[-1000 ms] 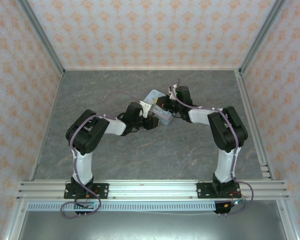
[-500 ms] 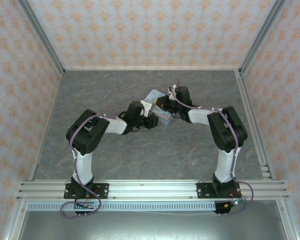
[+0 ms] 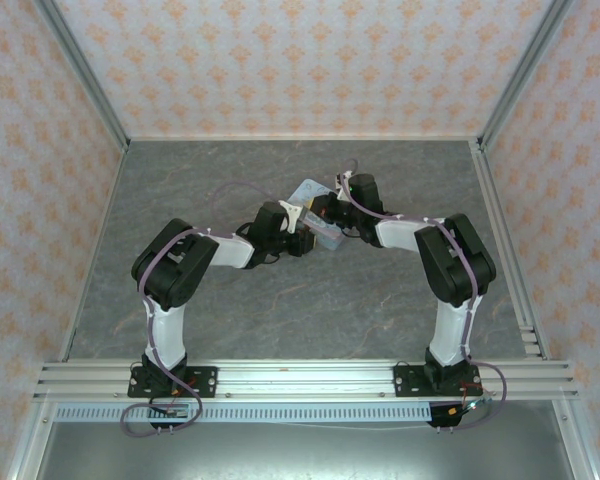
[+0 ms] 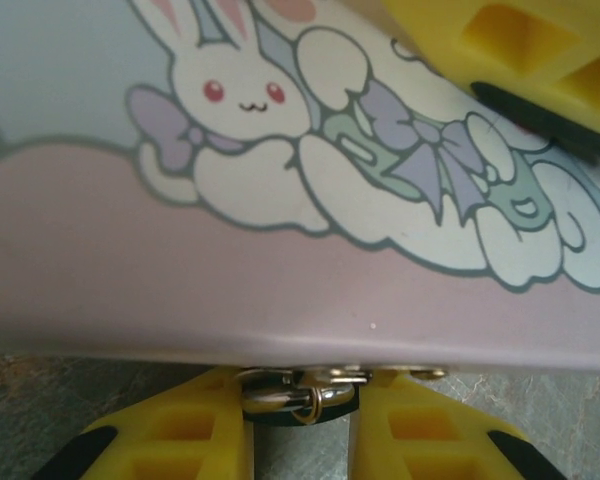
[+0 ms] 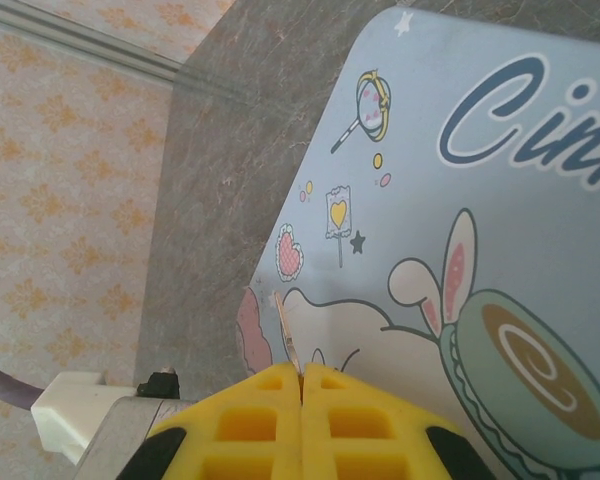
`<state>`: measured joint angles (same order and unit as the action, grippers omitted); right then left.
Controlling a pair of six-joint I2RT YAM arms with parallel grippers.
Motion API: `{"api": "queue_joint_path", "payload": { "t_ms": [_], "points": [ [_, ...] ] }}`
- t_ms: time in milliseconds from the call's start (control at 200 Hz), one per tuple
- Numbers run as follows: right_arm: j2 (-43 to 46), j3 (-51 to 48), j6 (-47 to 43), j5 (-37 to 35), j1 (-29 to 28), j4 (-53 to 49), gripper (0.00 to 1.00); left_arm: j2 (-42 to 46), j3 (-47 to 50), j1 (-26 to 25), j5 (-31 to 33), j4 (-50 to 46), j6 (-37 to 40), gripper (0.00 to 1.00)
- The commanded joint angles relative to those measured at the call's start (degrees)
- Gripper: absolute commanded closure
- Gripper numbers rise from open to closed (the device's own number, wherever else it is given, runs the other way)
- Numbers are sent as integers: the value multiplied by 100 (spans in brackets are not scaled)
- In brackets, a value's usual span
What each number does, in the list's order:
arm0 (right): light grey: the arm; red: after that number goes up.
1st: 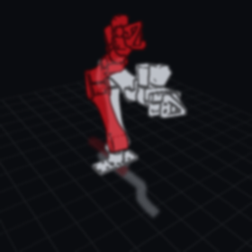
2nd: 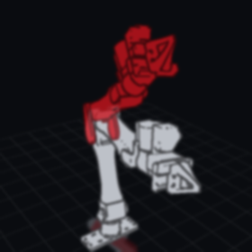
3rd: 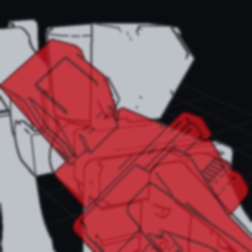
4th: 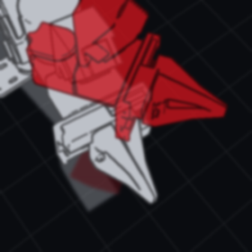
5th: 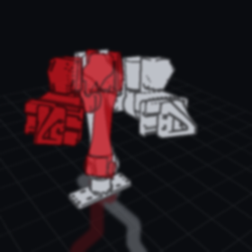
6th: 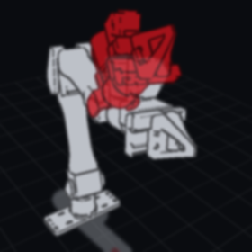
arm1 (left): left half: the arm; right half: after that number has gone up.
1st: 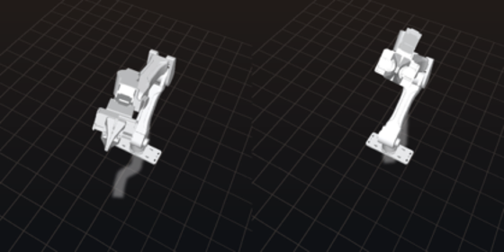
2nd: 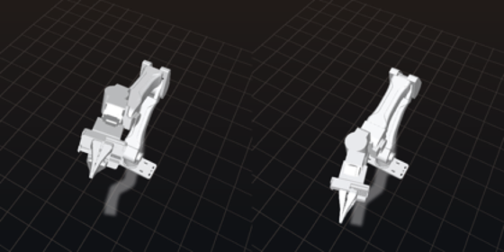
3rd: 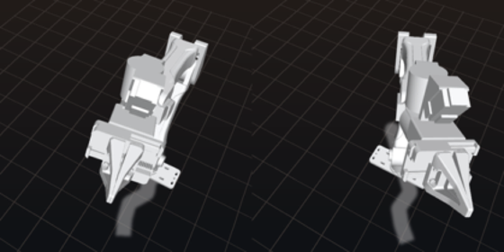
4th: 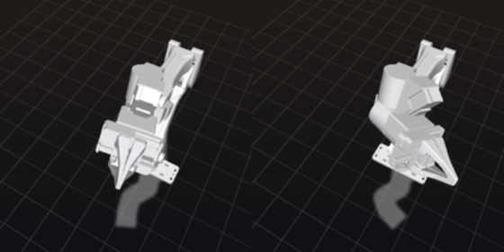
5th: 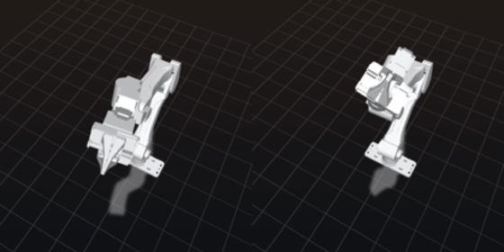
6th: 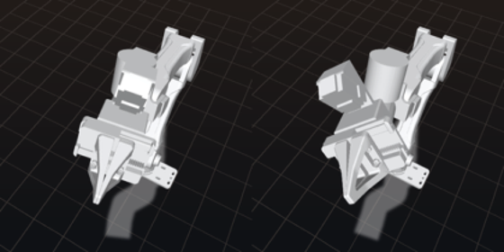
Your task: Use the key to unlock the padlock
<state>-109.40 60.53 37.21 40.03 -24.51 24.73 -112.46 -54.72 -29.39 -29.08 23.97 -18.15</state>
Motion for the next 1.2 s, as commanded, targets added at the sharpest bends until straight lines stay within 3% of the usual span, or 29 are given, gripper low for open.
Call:
{"api": "queue_joint_path", "payload": {
  "t_ms": [0,295,651,861,1196],
  "points": [
    [238,-80,-179,-148,-71,-620,100,352,-80,-46,37,-124,-273,78],
    [1723,-524,-1083,-819,59,-1318,100,838,56,-67,-1,-324,-1412,79],
    [3581,-2611,-1812,-1117,51,-1092,100,1116,-224,-155,-115,-992,-2466,81],
    [3800,-3381,-2030,-1102,-108,-261,100,1174,-412,-166,-312,-1310,-3088,81],
    [3255,-3619,-2328,-1666,-576,941,100,1216,-590,-182,-581,-1582,-3821,83]
  ]
}}
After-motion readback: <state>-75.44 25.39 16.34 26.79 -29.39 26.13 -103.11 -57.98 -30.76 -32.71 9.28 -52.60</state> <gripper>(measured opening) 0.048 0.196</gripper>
